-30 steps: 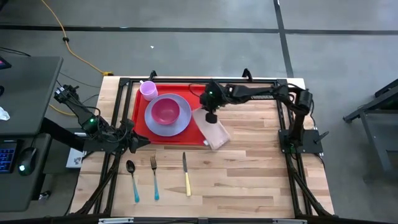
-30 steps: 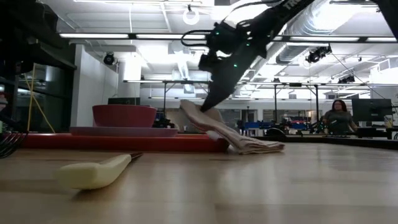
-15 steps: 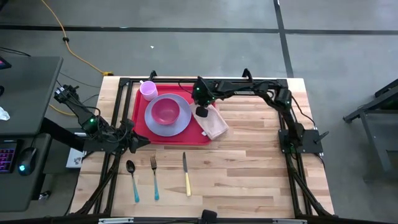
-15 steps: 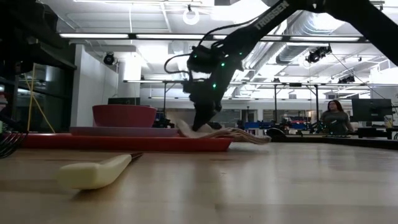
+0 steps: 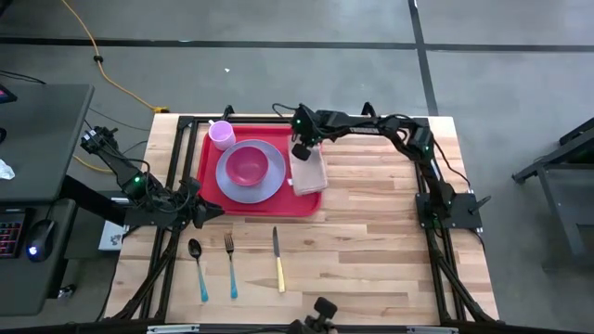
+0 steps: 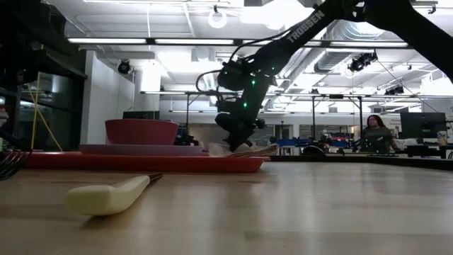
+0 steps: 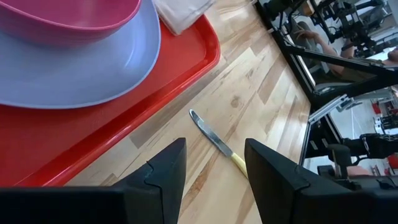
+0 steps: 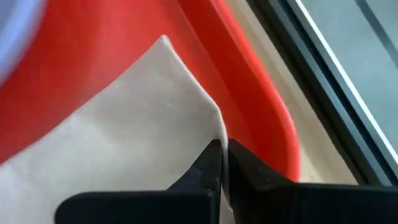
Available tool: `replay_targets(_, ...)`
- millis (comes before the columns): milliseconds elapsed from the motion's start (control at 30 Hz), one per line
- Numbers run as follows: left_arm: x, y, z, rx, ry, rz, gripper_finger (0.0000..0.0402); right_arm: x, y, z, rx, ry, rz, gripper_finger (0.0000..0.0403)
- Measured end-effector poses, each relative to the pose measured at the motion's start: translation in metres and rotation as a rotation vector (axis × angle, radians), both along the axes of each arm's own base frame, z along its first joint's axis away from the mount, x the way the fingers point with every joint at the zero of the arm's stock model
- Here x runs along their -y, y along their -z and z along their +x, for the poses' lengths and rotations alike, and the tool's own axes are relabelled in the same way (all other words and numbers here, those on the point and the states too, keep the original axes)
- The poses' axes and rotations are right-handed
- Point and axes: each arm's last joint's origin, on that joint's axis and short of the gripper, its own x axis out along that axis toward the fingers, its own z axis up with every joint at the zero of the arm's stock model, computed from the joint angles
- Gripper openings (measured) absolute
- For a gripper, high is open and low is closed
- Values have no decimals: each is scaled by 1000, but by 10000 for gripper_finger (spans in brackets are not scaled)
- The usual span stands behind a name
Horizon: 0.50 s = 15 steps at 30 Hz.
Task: Set up tray
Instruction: Put the brown napkin on the right side of the violet plate on the red tray
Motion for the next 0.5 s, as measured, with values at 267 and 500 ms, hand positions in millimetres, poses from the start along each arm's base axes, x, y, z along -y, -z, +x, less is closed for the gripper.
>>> replay_targets(267,0,0,0,-1,1,3,193,-15,7,1,-23,32,52,0)
replay_targets(500,0,0,0,-1,2,3,193,-28,7,7,-13,58,73,0)
